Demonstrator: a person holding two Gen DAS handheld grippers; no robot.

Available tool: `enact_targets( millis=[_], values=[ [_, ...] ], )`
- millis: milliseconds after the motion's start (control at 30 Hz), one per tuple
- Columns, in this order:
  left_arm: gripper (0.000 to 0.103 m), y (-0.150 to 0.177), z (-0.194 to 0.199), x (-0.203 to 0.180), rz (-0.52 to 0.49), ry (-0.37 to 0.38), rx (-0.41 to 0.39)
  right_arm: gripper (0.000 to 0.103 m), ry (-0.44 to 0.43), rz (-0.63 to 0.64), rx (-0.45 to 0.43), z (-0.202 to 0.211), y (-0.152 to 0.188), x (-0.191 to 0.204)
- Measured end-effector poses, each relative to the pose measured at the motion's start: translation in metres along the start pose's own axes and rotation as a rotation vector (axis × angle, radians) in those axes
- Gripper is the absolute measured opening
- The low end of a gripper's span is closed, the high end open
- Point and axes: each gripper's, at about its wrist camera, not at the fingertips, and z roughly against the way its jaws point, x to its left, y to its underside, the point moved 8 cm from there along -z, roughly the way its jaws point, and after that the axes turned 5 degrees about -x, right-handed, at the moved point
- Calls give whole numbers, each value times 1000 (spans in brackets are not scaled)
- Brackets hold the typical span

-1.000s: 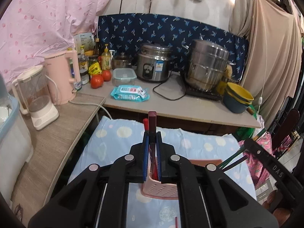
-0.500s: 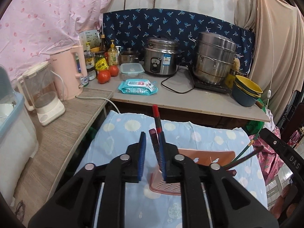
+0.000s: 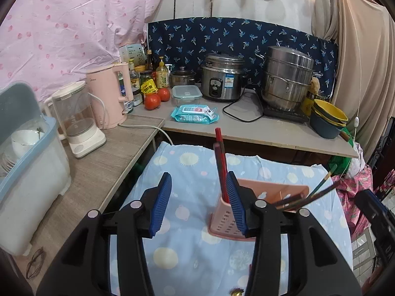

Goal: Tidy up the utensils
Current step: 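Move both grippers back over the red chopstick and gold spoon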

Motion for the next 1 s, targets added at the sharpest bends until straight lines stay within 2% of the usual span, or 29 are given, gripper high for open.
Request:
enact_targets(
  millis=[133, 500, 667, 1000],
  values=[
    [44, 17, 8, 4, -10, -11, 24, 27, 21, 55, 35, 13, 29, 5],
    [44, 74, 21, 14, -33, -17, 112, 27, 44, 77, 190, 30, 111, -2],
    [44, 108, 24, 22, -47, -21, 164, 27, 46, 70, 247, 37, 142, -3],
    [44, 189, 18, 36, -48, -29, 313, 27, 35, 73, 434, 39, 228, -1]
  ],
)
